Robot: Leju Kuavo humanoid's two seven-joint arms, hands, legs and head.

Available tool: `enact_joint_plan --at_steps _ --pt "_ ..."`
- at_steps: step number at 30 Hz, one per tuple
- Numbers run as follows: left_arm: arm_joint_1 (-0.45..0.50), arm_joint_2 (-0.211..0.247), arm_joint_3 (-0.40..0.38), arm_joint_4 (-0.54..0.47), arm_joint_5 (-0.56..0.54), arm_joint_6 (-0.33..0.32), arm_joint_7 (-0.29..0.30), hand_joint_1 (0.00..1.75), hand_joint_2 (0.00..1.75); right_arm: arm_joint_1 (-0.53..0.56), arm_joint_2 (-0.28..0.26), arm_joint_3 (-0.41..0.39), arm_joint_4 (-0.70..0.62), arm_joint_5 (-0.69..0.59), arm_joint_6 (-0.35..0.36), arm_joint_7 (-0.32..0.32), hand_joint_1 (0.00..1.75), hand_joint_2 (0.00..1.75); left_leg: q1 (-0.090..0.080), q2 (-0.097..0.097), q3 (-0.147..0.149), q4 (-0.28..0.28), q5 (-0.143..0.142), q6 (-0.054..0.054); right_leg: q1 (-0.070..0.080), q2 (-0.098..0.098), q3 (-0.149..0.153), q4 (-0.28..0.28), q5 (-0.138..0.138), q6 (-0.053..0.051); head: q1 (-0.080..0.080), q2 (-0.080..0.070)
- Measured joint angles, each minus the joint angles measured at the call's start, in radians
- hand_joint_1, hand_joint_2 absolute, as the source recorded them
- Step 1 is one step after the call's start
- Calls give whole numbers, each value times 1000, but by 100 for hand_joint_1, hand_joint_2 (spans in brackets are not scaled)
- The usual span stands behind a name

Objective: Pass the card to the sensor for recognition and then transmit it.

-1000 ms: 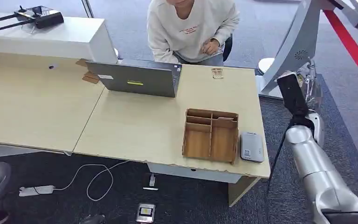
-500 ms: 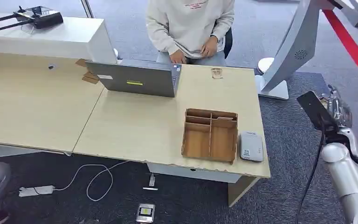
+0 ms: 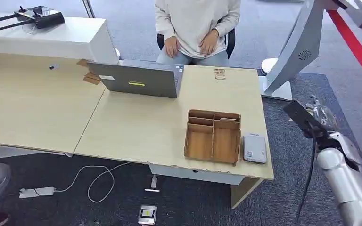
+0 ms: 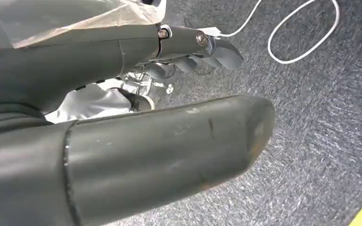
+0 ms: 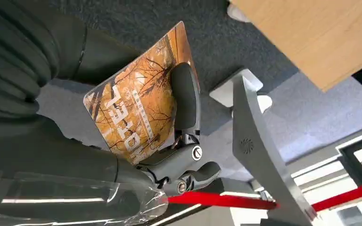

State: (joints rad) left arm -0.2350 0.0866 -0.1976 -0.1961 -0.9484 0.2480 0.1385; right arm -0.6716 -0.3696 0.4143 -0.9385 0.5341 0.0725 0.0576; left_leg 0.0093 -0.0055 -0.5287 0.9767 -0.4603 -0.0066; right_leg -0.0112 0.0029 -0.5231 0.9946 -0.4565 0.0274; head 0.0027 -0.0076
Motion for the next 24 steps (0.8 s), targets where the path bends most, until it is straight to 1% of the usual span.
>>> enact_joint_plan --at_steps 3,9,16,24 --pt "-4 0 0 0 -8 -5 2 0 0 20 11 12 -28 2 18 20 175 175 0 0 0 0 0 0 0 0 0 0 0 0 0 0" --pt "-10 -1 0 0 -27 -12 5 0 0 66 28 37 -61 -9 53 34 175 175 0 0 0 0 0 0 0 0 0 0 0 0 0 0" --pt "-17 -4 -2 -5 -40 -18 5 0 0 130 50 67 -110 -13 61 71 175 175 0 0 0 0 0 0 0 0 0 0 0 0 0 0" --pt "-20 -5 -2 -6 -40 -25 8 0 0 149 59 87 -144 -8 77 75 175 175 0 0 0 0 0 0 0 0 0 0 0 0 0 0"
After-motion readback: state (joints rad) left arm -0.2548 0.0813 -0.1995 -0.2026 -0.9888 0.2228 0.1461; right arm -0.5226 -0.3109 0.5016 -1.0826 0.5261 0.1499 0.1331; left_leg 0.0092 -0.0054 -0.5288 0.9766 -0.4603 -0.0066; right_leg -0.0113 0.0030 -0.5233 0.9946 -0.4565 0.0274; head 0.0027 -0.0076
